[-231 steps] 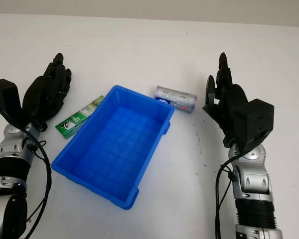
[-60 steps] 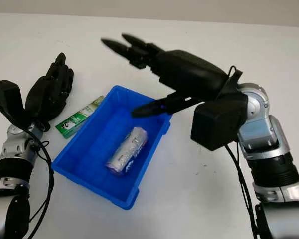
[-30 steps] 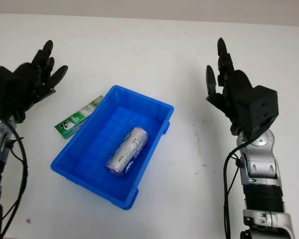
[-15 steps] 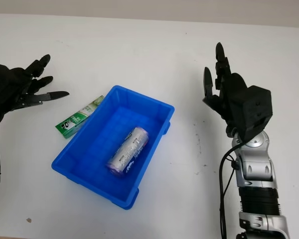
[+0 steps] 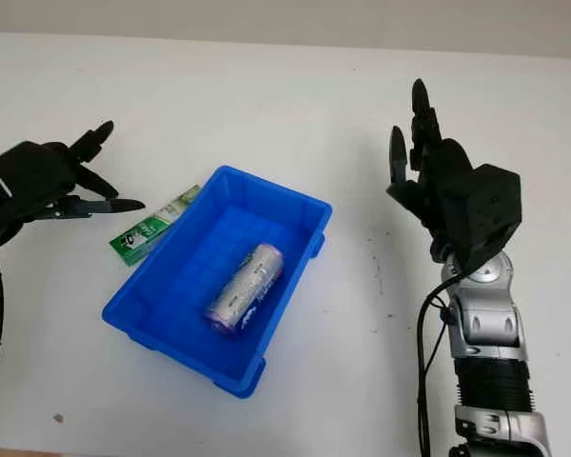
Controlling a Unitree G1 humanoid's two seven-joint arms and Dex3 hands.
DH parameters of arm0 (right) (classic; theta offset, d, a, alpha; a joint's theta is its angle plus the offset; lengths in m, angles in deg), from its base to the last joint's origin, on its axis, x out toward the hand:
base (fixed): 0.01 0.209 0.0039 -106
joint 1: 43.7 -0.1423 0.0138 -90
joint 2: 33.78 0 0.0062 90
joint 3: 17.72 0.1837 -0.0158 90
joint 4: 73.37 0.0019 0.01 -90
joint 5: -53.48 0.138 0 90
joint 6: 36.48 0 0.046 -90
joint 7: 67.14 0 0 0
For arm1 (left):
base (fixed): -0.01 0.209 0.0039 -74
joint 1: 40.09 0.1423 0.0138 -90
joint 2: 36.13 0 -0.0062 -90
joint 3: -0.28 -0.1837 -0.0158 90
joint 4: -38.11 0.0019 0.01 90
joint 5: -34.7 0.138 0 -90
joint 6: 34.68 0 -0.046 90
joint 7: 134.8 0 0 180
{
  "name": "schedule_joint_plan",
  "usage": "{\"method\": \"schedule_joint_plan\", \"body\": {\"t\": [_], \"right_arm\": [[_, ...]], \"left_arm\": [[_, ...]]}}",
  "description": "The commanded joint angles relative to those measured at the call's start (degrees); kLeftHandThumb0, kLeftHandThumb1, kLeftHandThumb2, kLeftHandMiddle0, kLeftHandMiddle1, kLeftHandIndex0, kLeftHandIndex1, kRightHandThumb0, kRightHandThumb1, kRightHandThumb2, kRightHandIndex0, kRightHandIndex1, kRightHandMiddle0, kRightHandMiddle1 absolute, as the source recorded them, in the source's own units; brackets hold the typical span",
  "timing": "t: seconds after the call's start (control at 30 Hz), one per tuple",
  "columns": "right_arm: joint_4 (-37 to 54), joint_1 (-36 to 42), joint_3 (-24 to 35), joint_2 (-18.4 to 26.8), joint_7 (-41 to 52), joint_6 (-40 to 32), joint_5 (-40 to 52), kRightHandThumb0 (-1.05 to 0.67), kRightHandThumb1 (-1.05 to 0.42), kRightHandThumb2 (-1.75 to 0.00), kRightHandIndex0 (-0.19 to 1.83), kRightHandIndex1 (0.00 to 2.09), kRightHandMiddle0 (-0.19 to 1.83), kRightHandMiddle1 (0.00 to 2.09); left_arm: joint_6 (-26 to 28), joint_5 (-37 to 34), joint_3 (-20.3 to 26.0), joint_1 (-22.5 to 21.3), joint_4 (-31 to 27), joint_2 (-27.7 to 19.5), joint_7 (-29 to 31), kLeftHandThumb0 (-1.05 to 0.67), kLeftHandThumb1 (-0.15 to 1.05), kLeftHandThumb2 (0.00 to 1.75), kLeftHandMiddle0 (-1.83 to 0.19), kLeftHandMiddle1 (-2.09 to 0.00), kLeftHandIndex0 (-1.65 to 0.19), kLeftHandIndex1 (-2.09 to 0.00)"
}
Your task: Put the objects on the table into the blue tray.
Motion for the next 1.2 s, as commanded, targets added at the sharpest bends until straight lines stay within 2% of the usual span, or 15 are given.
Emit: {"method": "schedule_joint_plan", "body": {"t": [0.0, 0.07, 0.1, 0.2, 0.23, 0.27, 0.3, 0.33, 0.4, 0.43, 0.47, 0.53, 0.63, 0.93, 1.17], "right_arm": [[-0.1, -0.5, 0.4, 0.1, 0.2, 0.6, 0.5, -0.59, -1.05, -0.84, -0.19, 0.0, -0.19, 0.0], [0.0, -0.6, 0.5, -0.1, -0.1, 0.3, 0.5, -0.58, -1.05, -0.83, -0.19, 0.0, -0.19, 0.0], [0.1, -0.6, 0.5, -0.1, -0.1, 0.2, 0.4, -0.58, -1.05, -0.82, -0.19, 0.0, -0.19, 0.0], [0.3, -0.7, 0.3, -0.2, -0.1, -0.1, 0.5, -0.56, -1.05, -0.83, -0.19, 0.0, -0.19, 0.0], [0.4, -0.7, 0.3, -0.2, -0.2, -0.1, 0.4, -0.55, -1.05, -0.83, -0.19, 0.0, -0.19, 0.0], [0.9, -0.7, 0.2, -0.4, -0.4, -1.0, 0.5, -0.55, -1.05, -0.83, -0.19, 0.0, -0.19, 0.0], [1.2, -0.7, 0.2, -0.5, -0.5, -1.8, 0.5, -0.56, -1.05, -0.83, -0.19, 0.0, -0.19, 0.0], [1.6, -0.7, 0.1, -0.6, -0.6, -2.5, 0.5, -0.56, -1.05, -0.82, -0.19, 0.0, -0.19, 0.0], [2.1, -0.6, 0.0, -0.8, -0.8, -3.1, 0.3, -0.56, -1.05, -0.82, -0.19, 0.0, -0.19, 0.0], [2.3, -0.6, 0.0, -0.9, -0.9, -3.4, 0.3, -0.57, -1.05, -0.82, -0.19, 0.0, -0.19, 0.0], [2.2, -0.6, 0.0, -1.1, -1.0, -3.4, 0.4, -0.59, -1.05, -0.81, -0.19, 0.0, -0.19, 0.0], [2.1, -0.7, -0.1, -1.3, -1.1, -3.2, 0.2, -0.58, -1.05, -0.81, -0.19, 0.0, -0.19, 0.0], [1.9, -0.9, -0.3, -1.4, -0.9, -3.1, 0.3, -0.58, -1.05, -0.82, -0.19, 0.0, -0.19, 0.0], [1.5, -0.6, -0.7, -1.5, -0.5, -2.3, -0.2, -0.6, -1.05, -0.82, -0.19, 0.0, -0.19, 0.0], [1.8, -0.5, -0.7, -2.2, -1.1, -2.7, 0.4, -0.62, -1.05, -0.81, -0.19, 0.0, -0.19, 0.0]], "left_arm": [[-0.3, 0.1, -1.9, 3.2, 1.4, 1.2, 0.6, -0.91, 0.98, 0.05, 0.06, -1.74, 0.19, -0.02], [-0.8, 0.1, -2.0, 3.0, 1.8, 1.1, 0.9, -0.95, 1.0, 0.06, 0.1, -1.96, 0.19, -0.01], [-0.2, 0.1, -2.0, 2.5, 1.6, 1.0, 1.3, -0.96, 1.01, 0.06, 0.15, -1.43, 0.19, 0.0], [1.8, -0.3, -1.6, 1.4, 0.9, 0.6, 2.7, -0.99, 1.01, 0.06, 0.19, -1.26, 0.19, -0.01], [1.8, -0.2, -1.6, 1.2, 0.8, 0.4, 2.9, -1.01, 1.02, 0.06, 0.19, -1.31, 0.19, 0.0], [2.0, 0.2, -1.6, 0.9, 0.5, 0.1, 2.9, -1.02, 1.03, 0.06, 0.08, -1.48, 0.19, 0.0], [2.1, 0.4, -1.5, 0.6, 0.4, 0.0, 2.9, -1.03, 1.03, 0.06, -0.34, -1.78, 0.19, 0.0], [1.7, 0.7, -1.4, 0.5, 0.2, -0.2, 2.6, -1.04, 1.04, 0.06, -0.61, -1.93, 0.19, 0.0], [-0.3, 1.1, -1.1, 0.1, 0.0, -0.9, 2.6, -1.03, 1.05, 0.09, -0.54, -2.06, 0.19, 0.0], [-1.5, 1.4, -1.1, -0.2, -0.1, -1.6, 3.0, -1.03, 1.05, 0.1, -0.18, -1.1, 0.19, 0.0], [-2.4, 1.7, -1.1, -0.4, -0.2, -2.2, 3.4, -1.01, 1.05, 0.14, 0.04, -0.45, 0.19, 0.0], [-3.3, 2.8, -1.7, -0.7, -0.9, -3.5, 4.4, -1.0, 1.05, 0.16, 0.15, -0.12, 0.19, 0.0], [-5.0, 4.7, -2.9, -0.3, -2.5, -4.8, 5.7, -0.98, 1.05, 0.15, 0.19, -0.01, 0.19, 0.0], [-12.8, 10.6, -4.2, 2.3, -4.4, -5.9, 4.0, -1.0, 1.05, 0.18, 0.19, 0.0, 0.19, 0.0], [-15.8, 14.8, -4.3, 2.7, -5.2, -6.3, 3.3, -1.01, 1.05, 0.2, 0.19, 0.0, 0.19, 0.0]]}}
